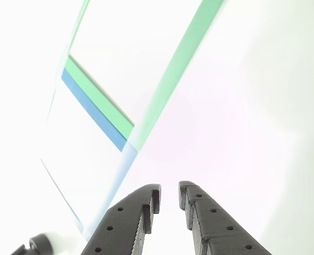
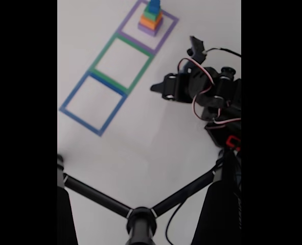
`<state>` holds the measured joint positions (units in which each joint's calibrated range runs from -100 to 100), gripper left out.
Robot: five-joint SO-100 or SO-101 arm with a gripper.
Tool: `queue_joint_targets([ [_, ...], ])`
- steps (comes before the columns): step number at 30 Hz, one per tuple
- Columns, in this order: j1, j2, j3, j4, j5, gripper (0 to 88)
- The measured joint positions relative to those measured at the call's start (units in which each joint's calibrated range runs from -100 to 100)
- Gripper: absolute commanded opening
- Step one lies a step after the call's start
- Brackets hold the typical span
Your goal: Tower of hanoi
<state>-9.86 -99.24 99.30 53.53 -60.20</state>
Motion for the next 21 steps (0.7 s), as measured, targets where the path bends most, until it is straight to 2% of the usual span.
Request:
queue_joint_targets([
  [1,0.0,0.0,0.0,0.0,0.0,0.1],
  [3,2.05,0.0,0.0,0.0,-3.55,0.1],
  [6,6.47,0.0,0.0,0.0,-4.53,0.1],
  [21,7.45,-0.08,0.09,0.0,-5.12,0.1],
])
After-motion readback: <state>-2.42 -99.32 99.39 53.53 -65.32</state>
